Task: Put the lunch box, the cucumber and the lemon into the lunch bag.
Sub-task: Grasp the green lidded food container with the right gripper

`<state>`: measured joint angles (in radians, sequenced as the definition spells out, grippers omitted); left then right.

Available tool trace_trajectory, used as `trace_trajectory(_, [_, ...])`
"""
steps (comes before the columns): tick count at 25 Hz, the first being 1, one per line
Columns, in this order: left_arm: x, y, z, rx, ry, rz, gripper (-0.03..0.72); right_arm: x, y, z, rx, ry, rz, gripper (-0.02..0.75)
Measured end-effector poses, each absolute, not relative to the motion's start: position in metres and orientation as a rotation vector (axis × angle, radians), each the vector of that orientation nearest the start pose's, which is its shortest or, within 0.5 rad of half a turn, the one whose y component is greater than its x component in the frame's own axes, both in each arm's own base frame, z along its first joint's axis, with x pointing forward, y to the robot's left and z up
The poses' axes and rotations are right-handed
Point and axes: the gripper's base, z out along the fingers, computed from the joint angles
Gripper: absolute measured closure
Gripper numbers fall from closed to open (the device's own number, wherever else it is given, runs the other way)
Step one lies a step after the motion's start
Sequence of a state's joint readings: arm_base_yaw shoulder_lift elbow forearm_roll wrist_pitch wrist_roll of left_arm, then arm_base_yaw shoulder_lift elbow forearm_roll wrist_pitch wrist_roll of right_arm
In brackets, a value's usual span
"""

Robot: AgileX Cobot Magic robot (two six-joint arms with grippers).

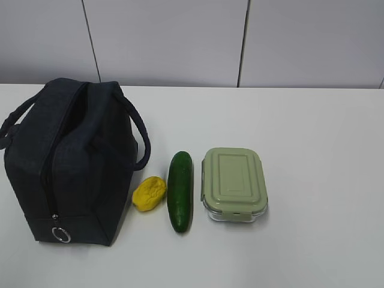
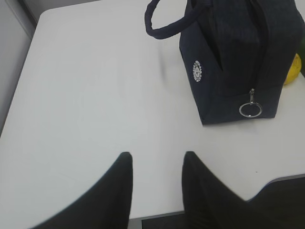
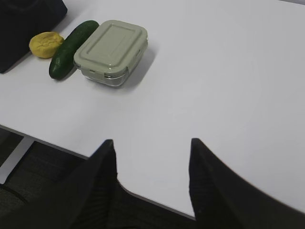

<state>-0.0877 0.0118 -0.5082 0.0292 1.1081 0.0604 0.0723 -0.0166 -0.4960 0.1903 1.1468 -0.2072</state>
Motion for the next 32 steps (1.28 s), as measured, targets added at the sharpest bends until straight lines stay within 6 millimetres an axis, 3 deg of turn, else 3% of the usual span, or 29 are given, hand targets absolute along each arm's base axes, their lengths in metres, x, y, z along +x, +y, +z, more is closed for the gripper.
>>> trace_trajectory(32, [-0.0059, 0.0029, 0.2758, 0.153, 2.089, 0.019, 0.45, -0.0127, 0.0146, 0.2704, -0.313, 2.082, 0.145, 0.358])
